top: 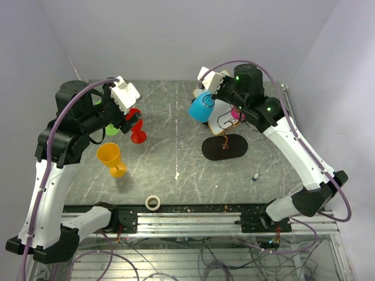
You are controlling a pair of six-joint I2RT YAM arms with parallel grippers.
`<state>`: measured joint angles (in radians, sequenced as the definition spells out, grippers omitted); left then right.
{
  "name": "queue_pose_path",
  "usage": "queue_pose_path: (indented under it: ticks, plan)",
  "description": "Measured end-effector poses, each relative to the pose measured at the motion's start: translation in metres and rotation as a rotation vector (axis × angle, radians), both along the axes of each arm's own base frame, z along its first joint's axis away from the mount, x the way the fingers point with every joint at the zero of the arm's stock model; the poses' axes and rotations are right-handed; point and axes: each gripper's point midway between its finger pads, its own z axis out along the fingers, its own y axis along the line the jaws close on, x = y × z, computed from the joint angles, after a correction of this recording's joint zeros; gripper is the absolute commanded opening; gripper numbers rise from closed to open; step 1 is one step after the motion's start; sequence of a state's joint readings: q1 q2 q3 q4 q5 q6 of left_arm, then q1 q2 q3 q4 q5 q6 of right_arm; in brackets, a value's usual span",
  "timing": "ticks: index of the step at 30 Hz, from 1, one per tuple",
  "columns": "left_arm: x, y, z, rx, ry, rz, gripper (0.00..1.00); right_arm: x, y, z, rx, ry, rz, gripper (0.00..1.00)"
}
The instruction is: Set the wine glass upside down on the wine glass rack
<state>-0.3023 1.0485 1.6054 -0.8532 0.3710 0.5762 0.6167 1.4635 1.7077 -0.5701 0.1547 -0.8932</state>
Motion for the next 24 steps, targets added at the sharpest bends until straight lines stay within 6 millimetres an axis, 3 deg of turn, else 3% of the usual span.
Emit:
queue_pose_path:
  ticks: [11, 24]
  plan:
    - [0.0, -0.001, 0.0, -0.003, 0.002, -0.009, 0.9, 0.001, -0.012, -0.02, -0.076, 0.015, -0.04, 0.0]
    - [0.002, -0.004, -0.003, 0.002, 0.01, -0.022, 0.9, -0.003, -0.031, -0.016, -0.112, -0.014, -0.08, 0.0]
